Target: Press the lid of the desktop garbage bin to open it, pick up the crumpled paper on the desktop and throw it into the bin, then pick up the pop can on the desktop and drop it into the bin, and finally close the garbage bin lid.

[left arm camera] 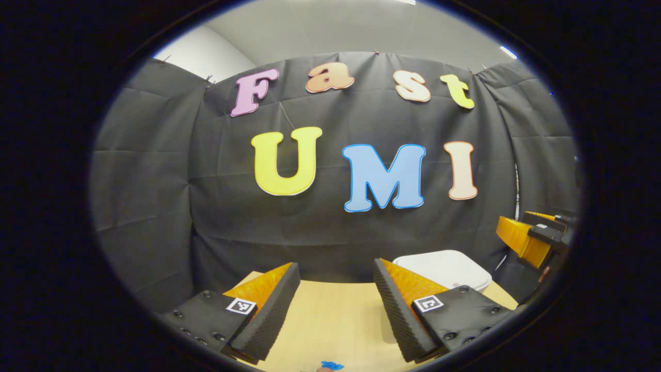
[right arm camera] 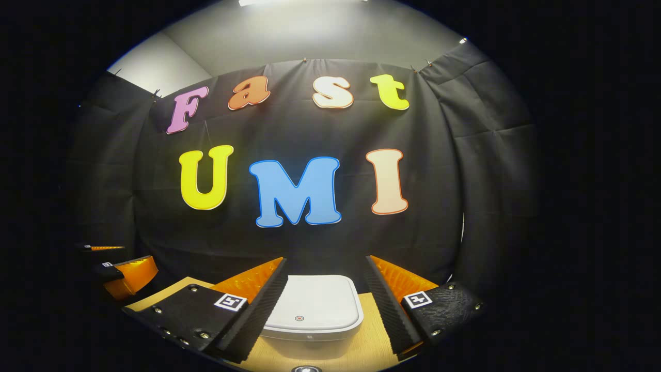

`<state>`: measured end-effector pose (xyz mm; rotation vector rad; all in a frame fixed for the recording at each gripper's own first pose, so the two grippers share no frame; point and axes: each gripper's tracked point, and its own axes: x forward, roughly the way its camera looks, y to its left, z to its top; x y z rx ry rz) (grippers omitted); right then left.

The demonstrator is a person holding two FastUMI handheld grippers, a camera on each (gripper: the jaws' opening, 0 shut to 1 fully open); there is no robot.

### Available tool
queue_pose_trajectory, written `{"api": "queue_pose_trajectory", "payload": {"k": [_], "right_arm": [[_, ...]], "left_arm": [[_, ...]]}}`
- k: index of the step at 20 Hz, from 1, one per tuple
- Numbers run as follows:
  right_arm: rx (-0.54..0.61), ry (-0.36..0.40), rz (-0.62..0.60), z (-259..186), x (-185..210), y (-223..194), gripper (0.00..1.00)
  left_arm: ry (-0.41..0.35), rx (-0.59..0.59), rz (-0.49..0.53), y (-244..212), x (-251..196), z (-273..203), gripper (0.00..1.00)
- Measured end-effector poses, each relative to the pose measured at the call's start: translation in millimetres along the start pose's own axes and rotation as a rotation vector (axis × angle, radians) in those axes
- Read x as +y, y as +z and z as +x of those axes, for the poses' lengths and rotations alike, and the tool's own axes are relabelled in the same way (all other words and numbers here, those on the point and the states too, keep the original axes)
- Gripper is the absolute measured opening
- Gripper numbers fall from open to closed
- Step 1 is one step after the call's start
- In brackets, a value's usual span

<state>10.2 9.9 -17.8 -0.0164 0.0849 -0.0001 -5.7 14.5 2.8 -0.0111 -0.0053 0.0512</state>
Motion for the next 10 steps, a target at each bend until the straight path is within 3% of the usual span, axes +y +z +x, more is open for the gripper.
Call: {"api": "queue_pose_trajectory", "payload": {"k": [1,2,4,5,6,7,8,10], "right_arm": [[0.005,0.002,-0.004,2,0,-2,0.98],[0.010,0.005,-0.006,2,1,-3,0.88],[0.020,0.007,-0.010,3,3,-5,0.94],[0.026,0.017,-0.011,2,6,-9,0.76],[0.036,0.020,-0.011,1,8,-9,0.75],[0.044,0.027,-0.008,6,8,-15,0.69],[0.054,0.024,-0.006,4,8,-15,0.54],[0.061,0.002,0.000,8,4,-20,0.23]], "left_arm": [[0.001,0.001,0.000,0,2,0,1.00],[0.002,0.003,0.000,-1,3,0,1.00],[0.005,0.005,0.000,-2,5,1,1.00],[0.006,0.005,0.000,-1,7,1,1.00],[0.008,0.004,0.001,0,7,0,1.00],[0.009,0.003,0.001,-1,8,2,1.00],[0.012,0.003,0.002,-1,9,3,0.89],[0.017,0.004,0.003,-1,12,3,0.89]]}}
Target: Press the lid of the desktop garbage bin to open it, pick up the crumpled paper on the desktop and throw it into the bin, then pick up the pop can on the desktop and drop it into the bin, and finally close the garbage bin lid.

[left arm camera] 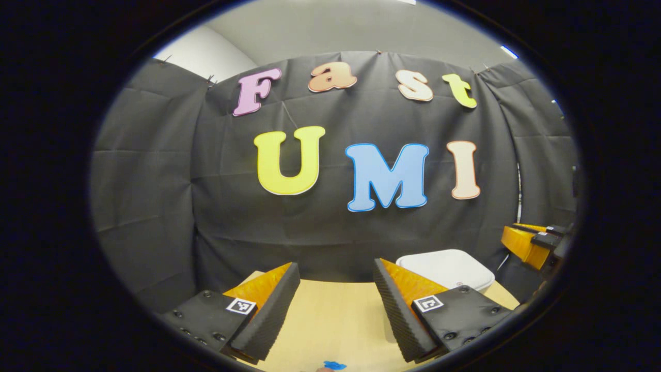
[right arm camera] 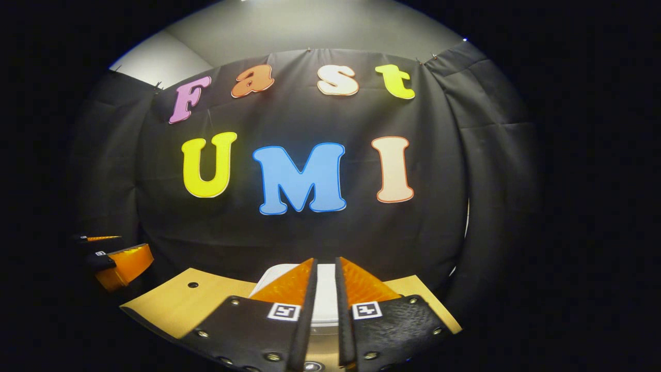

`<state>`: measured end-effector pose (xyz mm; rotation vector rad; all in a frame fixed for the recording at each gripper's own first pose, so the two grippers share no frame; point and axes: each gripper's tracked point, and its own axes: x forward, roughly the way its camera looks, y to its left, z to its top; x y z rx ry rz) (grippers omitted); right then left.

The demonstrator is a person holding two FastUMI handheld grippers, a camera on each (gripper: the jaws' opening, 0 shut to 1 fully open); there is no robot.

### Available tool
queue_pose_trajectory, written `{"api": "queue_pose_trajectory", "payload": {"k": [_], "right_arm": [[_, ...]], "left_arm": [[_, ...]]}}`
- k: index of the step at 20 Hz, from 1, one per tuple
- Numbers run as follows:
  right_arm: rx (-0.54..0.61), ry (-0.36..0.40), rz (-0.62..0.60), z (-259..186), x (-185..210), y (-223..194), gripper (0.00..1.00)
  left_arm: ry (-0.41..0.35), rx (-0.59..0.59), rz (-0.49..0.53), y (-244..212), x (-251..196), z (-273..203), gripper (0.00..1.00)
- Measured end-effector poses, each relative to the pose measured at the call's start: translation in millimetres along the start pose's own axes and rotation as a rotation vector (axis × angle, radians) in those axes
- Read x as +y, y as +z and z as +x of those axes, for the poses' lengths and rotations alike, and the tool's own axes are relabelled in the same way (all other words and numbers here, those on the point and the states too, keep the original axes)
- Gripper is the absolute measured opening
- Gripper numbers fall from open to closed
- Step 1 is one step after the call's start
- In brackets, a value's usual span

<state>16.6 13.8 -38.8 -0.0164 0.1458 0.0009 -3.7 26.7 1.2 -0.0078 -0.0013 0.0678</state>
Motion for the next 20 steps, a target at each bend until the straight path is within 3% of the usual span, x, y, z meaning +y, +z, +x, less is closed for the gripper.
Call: {"api": "queue_pose_trajectory", "payload": {"k": [1,2,4,10,20], "right_arm": [[0.011,0.020,0.001,2,6,-4,0.11],[0.026,0.027,-0.007,3,8,-8,0.11],[0.051,0.046,-0.010,9,10,-16,0.00],[0.123,0.112,-0.015,14,25,-39,0.00],[0.227,0.127,-0.007,42,28,-67,0.00]], "left_arm": [[0.002,0.000,-0.001,0,1,0,0.89],[0.004,0.001,-0.002,0,2,2,0.89],[0.006,0.004,-0.004,-2,3,3,0.90],[0.012,0.004,-0.008,-2,6,5,0.96],[0.024,0.001,-0.009,-2,13,-1,1.00]]}}
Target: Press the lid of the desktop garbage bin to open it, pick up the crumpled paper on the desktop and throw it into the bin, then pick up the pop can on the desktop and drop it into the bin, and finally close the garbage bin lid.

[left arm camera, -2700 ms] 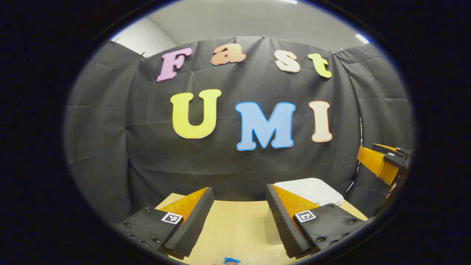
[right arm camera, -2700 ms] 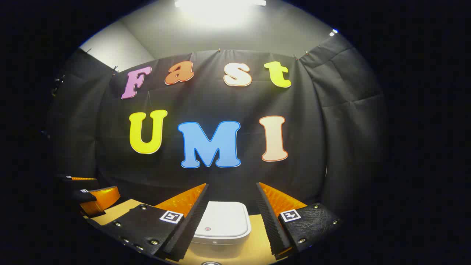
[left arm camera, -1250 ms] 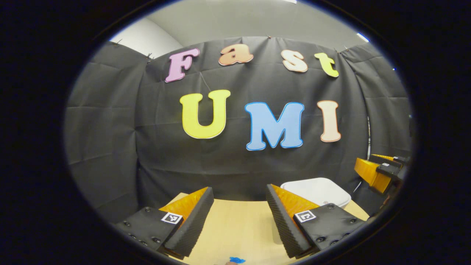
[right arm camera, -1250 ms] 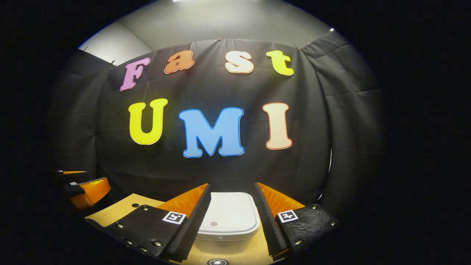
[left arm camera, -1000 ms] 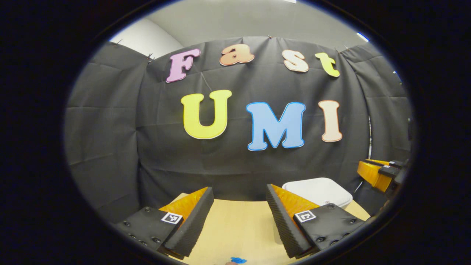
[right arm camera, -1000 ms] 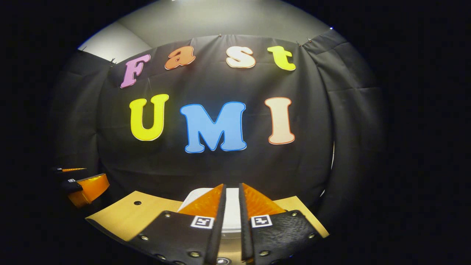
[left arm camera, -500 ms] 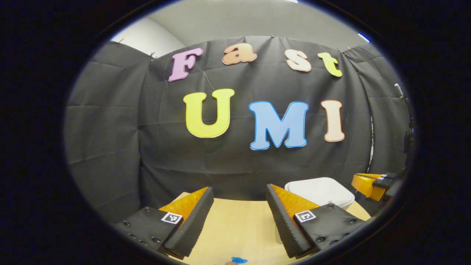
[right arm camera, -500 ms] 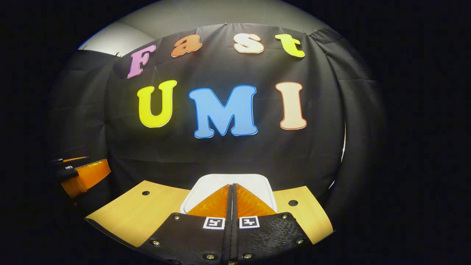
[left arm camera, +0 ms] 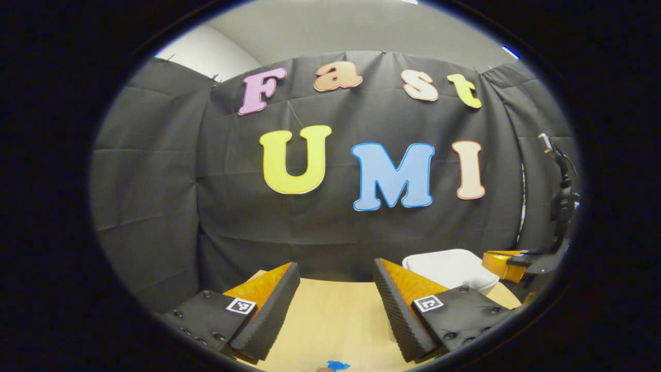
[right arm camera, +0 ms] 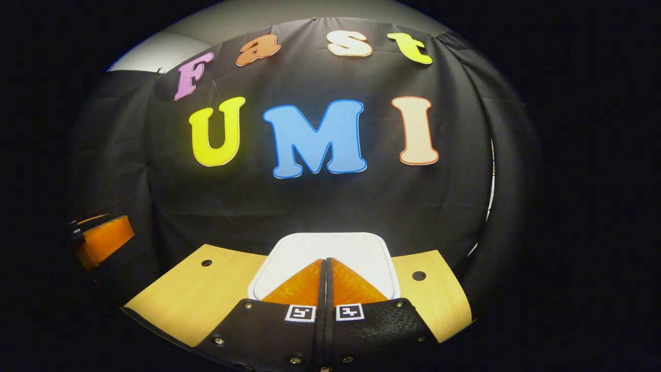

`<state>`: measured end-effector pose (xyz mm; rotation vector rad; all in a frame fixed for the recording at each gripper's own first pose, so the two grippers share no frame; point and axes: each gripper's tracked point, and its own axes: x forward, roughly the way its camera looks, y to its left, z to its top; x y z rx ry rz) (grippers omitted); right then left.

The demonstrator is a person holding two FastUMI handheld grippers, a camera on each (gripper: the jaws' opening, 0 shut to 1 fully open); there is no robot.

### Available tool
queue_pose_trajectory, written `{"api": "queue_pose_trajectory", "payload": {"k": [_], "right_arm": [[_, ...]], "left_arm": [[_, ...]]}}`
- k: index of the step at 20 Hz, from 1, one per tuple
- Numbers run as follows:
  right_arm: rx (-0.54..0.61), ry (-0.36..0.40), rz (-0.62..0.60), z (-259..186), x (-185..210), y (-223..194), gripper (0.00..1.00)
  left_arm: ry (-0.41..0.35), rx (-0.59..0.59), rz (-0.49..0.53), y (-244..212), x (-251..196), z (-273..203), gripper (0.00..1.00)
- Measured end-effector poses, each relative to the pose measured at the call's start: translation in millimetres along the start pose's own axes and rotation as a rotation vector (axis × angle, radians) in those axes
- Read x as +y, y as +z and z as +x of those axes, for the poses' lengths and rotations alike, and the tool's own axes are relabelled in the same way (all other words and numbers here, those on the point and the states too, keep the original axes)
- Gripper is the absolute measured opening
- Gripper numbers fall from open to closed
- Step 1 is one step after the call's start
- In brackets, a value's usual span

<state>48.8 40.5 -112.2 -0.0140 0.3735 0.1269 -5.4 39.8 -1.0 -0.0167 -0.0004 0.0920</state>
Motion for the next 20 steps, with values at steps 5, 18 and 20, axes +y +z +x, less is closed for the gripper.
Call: {"api": "queue_pose_trajectory", "payload": {"k": [5,18,20], "right_arm": [[0.033,-0.005,-0.013,12,1,-14,0.00],[0.095,-0.007,-0.012,15,2,-51,0.00],[0.085,-0.017,-0.049,15,2,-52,0.01]], "left_arm": [[0.008,0.004,-0.007,-2,1,1,1.00],[0.008,0.029,-0.021,-7,-4,7,1.00],[0.005,0.028,-0.023,-7,-7,8,1.00]]}}
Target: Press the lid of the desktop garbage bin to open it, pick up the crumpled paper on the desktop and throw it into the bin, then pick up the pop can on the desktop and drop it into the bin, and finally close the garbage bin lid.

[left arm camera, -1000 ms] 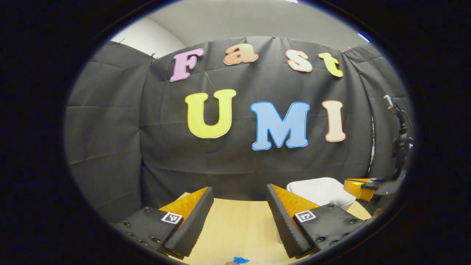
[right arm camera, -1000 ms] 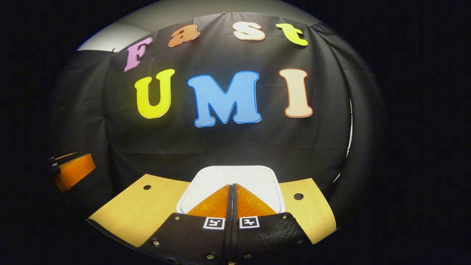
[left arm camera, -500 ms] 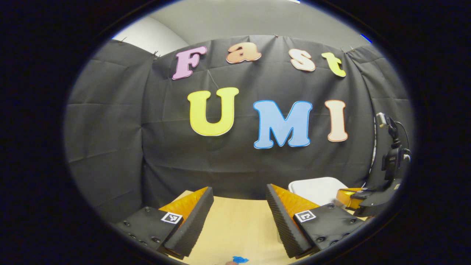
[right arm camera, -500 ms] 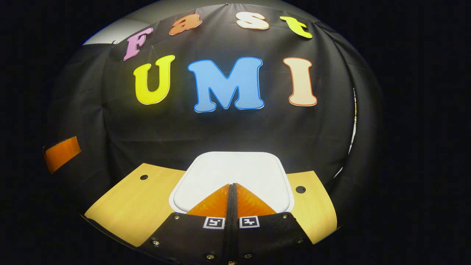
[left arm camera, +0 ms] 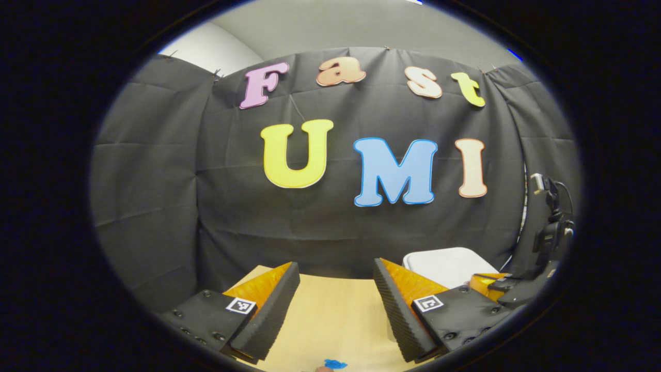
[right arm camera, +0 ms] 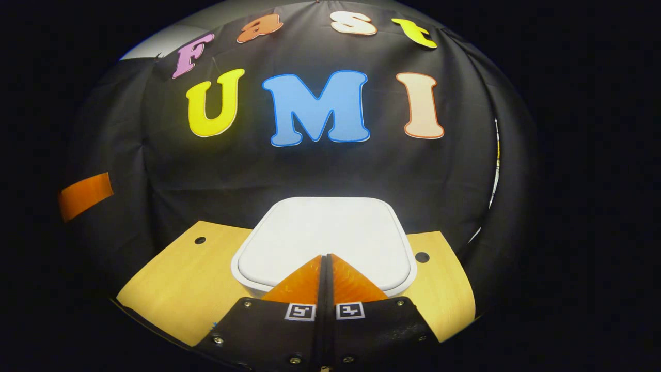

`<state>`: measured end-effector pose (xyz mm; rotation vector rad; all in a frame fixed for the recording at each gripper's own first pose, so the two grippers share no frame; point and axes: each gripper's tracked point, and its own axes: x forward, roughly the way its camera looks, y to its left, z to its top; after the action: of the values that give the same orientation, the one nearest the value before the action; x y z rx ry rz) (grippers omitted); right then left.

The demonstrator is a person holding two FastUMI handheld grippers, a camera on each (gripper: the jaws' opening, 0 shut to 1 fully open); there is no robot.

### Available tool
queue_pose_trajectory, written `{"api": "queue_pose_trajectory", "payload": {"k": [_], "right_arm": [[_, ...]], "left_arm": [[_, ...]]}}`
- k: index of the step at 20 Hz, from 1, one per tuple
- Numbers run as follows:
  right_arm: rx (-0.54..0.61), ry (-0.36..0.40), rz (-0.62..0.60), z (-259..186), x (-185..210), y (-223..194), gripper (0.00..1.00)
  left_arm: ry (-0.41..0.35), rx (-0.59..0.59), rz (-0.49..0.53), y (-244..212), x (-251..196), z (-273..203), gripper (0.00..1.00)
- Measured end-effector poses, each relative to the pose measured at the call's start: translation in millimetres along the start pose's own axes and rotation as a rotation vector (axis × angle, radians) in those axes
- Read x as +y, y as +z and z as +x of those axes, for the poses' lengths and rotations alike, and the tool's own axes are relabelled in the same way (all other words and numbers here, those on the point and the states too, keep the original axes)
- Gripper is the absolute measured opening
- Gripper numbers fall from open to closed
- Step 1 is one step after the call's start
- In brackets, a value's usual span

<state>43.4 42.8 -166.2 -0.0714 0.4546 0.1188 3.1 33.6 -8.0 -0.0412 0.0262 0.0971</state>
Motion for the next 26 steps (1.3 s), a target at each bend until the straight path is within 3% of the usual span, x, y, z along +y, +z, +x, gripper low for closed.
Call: {"api": "queue_pose_trajectory", "payload": {"k": [12,15,20,26], "right_arm": [[-0.030,0.015,0.008,-6,1,5,0.01],[-0.020,0.025,0.056,-9,-1,7,0.00],[-0.091,0.026,0.060,-20,0,34,0.00],[-0.160,0.026,0.094,-32,-4,64,0.00]], "left_arm": [[-0.004,0.008,-0.015,-2,0,-4,1.00],[-0.004,0.008,-0.016,-2,1,-4,0.89],[-0.002,0.013,-0.019,-4,1,0,1.00],[-0.007,0.028,-0.037,-9,1,5,1.00]]}}
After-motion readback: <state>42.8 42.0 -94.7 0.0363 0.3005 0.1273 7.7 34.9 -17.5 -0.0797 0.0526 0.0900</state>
